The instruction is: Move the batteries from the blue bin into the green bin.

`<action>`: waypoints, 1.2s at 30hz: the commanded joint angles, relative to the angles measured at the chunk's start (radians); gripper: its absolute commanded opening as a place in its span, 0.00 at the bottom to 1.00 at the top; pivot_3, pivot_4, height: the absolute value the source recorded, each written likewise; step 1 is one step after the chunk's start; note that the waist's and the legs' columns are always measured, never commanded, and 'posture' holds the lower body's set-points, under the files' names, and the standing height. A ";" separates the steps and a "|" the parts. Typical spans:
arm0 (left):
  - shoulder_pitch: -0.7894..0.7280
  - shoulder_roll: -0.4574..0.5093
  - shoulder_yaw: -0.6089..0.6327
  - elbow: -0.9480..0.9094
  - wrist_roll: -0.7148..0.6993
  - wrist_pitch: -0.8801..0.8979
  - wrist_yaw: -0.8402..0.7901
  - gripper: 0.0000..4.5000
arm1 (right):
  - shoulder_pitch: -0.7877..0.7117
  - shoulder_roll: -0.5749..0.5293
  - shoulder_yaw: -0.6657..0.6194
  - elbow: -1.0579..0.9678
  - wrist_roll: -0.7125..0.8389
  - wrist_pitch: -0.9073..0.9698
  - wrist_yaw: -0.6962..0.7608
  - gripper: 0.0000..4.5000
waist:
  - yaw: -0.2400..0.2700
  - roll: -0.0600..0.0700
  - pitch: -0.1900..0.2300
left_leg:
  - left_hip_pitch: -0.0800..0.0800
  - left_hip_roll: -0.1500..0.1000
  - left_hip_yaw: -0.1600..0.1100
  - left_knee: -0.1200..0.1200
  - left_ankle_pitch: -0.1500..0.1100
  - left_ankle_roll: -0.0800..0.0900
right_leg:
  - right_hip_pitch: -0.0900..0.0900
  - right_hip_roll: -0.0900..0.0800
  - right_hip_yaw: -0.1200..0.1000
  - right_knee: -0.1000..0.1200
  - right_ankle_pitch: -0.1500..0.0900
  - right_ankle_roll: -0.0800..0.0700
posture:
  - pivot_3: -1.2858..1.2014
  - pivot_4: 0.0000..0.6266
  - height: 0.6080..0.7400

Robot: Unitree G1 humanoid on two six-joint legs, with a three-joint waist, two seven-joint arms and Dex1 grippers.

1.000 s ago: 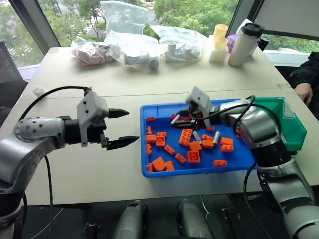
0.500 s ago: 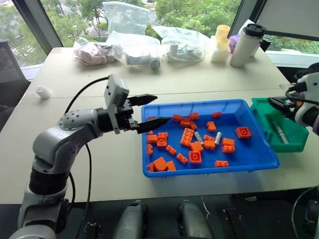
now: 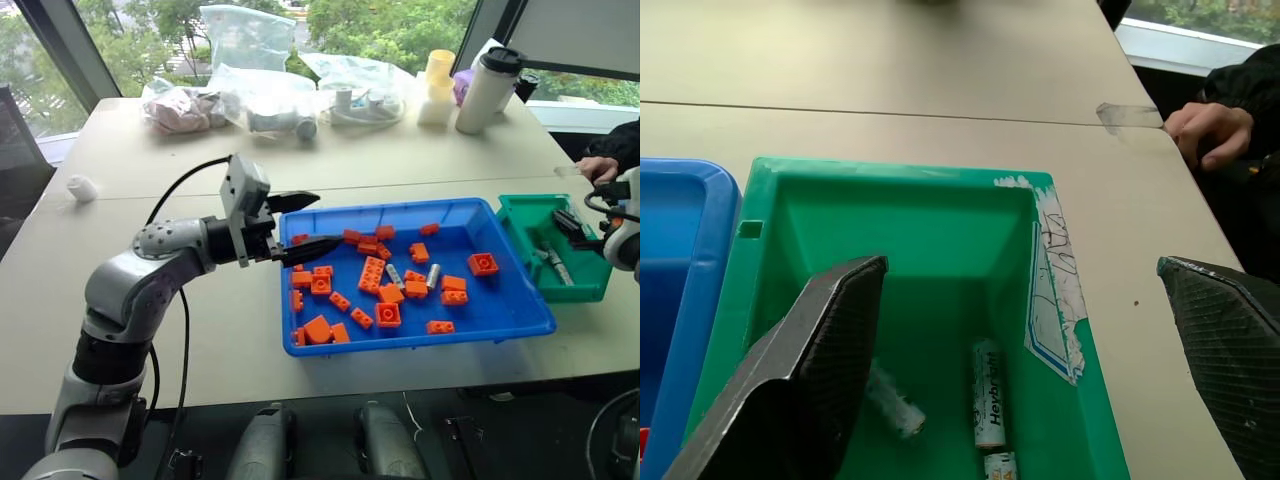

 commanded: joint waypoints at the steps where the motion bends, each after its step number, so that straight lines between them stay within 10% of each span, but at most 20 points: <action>1: -0.013 0.000 0.008 -0.015 0.005 -0.021 -0.012 1.00 | -0.024 -0.028 0.002 -0.069 0.049 -0.017 0.050 0.98 | 0.000 0.000 0.000 | 0.000 0.000 0.000 0.000 0.000 0.000 | 0.000 0.000 0.000 0.000 0.000 0.000 | 0.52 0.24 1.00; 8: -0.002 0.114 -0.032 -0.032 0.059 -0.032 -0.134 1.00 | -0.022 -0.084 0.192 -0.224 0.163 -0.088 0.304 0.98 | -0.006 0.000 0.000 | 0.000 0.001 0.000 0.000 0.000 0.000 | 0.000 0.001 0.000 0.000 0.000 0.000 | 0.52 0.24 1.00; 25: 0.020 0.276 -0.075 -0.113 0.168 -0.062 -0.225 1.00 | -0.179 0.109 0.501 -0.360 0.271 0.435 0.177 0.98 | -0.001 -0.001 0.001 | 0.000 0.001 -0.001 0.000 0.000 0.000 | 0.000 -0.001 -0.001 -0.001 0.000 0.000 | 0.52 0.24 1.00; 36: 0.053 0.248 -0.057 -0.145 0.158 -0.041 -0.171 1.00 | -0.168 0.110 0.593 -0.350 0.276 0.447 0.166 0.98 | -0.001 -0.001 0.001 | 0.000 0.001 -0.001 0.000 0.000 0.000 | 0.000 -0.001 -0.001 -0.001 0.000 0.000 | 0.52 0.24 1.00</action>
